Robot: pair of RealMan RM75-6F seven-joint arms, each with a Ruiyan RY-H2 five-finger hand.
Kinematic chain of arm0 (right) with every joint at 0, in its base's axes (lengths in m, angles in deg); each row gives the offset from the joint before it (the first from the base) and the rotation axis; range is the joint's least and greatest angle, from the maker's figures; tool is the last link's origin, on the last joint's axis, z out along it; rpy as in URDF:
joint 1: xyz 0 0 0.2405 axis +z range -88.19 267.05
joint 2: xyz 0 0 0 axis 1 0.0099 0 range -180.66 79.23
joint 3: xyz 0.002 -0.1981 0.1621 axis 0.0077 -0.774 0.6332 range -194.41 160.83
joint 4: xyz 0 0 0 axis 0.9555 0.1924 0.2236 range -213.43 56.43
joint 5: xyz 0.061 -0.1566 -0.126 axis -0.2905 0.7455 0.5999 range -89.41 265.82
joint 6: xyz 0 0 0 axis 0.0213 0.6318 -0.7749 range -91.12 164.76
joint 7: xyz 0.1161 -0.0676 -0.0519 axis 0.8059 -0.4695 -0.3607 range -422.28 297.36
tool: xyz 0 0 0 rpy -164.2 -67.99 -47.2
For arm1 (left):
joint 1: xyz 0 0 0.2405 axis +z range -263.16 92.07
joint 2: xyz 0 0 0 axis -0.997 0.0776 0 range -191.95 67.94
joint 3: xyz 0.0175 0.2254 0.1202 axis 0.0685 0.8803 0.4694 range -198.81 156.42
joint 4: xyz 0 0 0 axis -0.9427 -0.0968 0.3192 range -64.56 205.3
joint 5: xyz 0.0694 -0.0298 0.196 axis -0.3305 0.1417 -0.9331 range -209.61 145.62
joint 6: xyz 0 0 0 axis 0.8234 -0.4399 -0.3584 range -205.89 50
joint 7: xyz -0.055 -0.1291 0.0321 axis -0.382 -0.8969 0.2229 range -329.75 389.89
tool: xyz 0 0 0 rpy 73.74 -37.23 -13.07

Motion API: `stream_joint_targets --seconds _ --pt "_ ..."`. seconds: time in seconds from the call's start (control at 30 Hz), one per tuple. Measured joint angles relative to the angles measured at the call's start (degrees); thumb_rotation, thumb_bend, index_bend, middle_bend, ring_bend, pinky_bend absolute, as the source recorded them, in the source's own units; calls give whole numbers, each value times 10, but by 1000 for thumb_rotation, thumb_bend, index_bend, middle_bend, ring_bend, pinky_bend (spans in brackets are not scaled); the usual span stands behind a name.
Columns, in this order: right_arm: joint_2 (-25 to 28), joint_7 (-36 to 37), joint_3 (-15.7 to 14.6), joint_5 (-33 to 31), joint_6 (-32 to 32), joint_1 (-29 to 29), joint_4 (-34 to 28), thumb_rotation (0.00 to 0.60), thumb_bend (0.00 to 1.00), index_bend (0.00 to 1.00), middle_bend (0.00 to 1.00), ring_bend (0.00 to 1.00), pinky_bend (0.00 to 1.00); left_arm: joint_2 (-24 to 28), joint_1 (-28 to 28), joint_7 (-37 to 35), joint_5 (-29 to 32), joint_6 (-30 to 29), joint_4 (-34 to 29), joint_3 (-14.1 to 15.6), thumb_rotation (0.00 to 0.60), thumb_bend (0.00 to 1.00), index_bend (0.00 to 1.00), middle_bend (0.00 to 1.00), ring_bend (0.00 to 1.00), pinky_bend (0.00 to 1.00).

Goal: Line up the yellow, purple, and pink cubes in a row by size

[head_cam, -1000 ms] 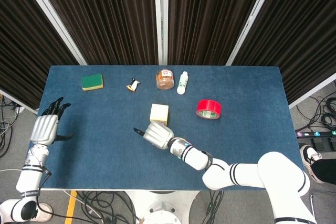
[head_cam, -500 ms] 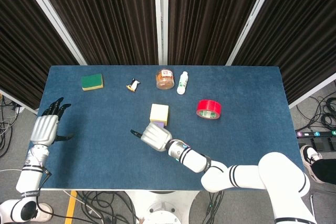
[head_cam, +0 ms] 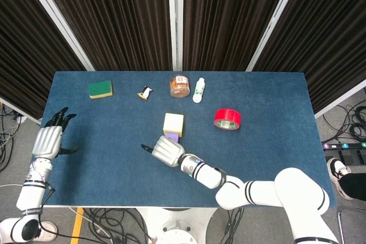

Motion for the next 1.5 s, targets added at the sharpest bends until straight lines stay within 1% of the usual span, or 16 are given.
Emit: stream_joint_targets --seconds 0.4,0.73,1.17,1.5 --pt "-14 1 7 13 10 8 29 600 0 0 874 930 1000 -2 0 -3 2 3 6 -1 600 31 203 62 89 208" --pt "-24 -15 9 11 7 7 39 600 0 0 874 930 1000 -3 1 -6 3 5 9 0 600 31 203 62 89 208" --pt "-23 -31 10 9 6 7 26 600 0 0 873 930 1000 -2 3 -10 1 5 10 1 600 31 203 62 89 208" --pt "-45 -44 18 1 11 16 58 600 0 0 872 930 1000 0 4 -11 3 6 10 1 600 30 203 62 89 208"
